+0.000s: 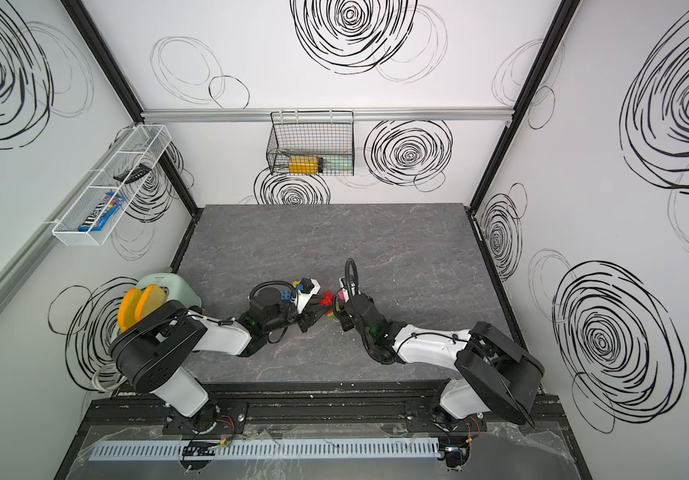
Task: Assemble the number 4 with lego
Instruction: Assemble the lego brick with the lego brick.
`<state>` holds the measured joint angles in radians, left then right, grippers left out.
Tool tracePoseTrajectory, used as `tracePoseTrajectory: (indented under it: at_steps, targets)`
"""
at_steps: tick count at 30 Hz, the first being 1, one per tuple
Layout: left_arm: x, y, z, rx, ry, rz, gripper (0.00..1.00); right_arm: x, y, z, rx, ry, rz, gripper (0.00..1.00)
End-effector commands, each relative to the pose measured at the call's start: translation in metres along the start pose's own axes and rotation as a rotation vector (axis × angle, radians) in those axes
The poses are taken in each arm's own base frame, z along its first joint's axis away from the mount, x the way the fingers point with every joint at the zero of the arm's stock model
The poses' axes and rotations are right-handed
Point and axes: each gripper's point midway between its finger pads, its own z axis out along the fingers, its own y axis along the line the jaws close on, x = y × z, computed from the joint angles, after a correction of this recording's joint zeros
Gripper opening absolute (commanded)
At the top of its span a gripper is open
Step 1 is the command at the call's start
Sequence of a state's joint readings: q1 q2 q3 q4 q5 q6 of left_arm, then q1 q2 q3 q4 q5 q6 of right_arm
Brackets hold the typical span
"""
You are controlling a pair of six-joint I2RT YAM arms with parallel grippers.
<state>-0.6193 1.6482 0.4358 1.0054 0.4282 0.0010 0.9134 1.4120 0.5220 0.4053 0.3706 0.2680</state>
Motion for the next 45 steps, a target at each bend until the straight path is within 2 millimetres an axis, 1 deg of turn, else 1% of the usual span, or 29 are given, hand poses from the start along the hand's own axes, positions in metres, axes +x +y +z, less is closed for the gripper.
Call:
tracePoseTrajectory:
  at_steps: [1, 6, 11, 13, 15, 18, 22, 26, 31, 35, 40, 43, 45]
  targets:
    - [-0.004, -0.004, 0.001, 0.01, -0.031, 0.027, 0.0, 0.103, -0.013, -0.01, 0.003, 0.345, -0.124, 0.0]
    - [0.008, -0.007, 0.0, 0.019, 0.007, 0.021, 0.0, 0.103, -0.013, -0.01, 0.002, 0.344, -0.123, 0.0]
    - [0.031, -0.008, -0.001, 0.027, 0.082, 0.035, 0.0, 0.103, -0.013, -0.011, 0.0, 0.343, -0.123, 0.0]
    - [0.038, -0.006, -0.001, 0.024, 0.101, 0.037, 0.0, 0.103, -0.012, -0.011, -0.004, 0.343, -0.124, 0.0]
    - [0.041, -0.006, 0.001, 0.04, 0.109, 0.046, 0.0, 0.103, -0.012, -0.012, -0.007, 0.343, -0.124, 0.0]
    - [0.04, -0.007, 0.004, 0.065, 0.1, 0.039, 0.0, 0.101, -0.012, -0.012, -0.01, 0.336, -0.122, 0.0]
    - [0.046, -0.006, -0.002, 0.072, 0.119, 0.03, 0.0, 0.1, -0.013, -0.014, -0.007, 0.329, -0.118, 0.0]
    - [0.066, -0.001, -0.01, 0.027, 0.187, 0.022, 0.0, 0.1, -0.013, -0.014, -0.008, 0.326, -0.115, 0.0]
    - [0.088, 0.005, -0.011, -0.027, 0.291, 0.027, 0.0, 0.103, -0.012, -0.013, -0.015, 0.336, -0.118, 0.0]
    - [0.091, 0.009, -0.012, -0.069, 0.325, 0.021, 0.0, 0.106, -0.012, -0.012, -0.009, 0.347, -0.111, 0.0]
    - [0.104, 0.006, -0.012, -0.073, 0.381, -0.021, 0.0, 0.109, -0.012, -0.011, -0.007, 0.358, -0.098, 0.0]
    - [0.11, 0.006, -0.012, -0.071, 0.401, -0.047, 0.0, 0.115, -0.012, -0.013, -0.013, 0.373, -0.079, 0.0]
    - [0.109, 0.006, -0.013, -0.072, 0.4, -0.051, 0.0, 0.119, -0.012, -0.014, -0.016, 0.384, -0.07, 0.0]
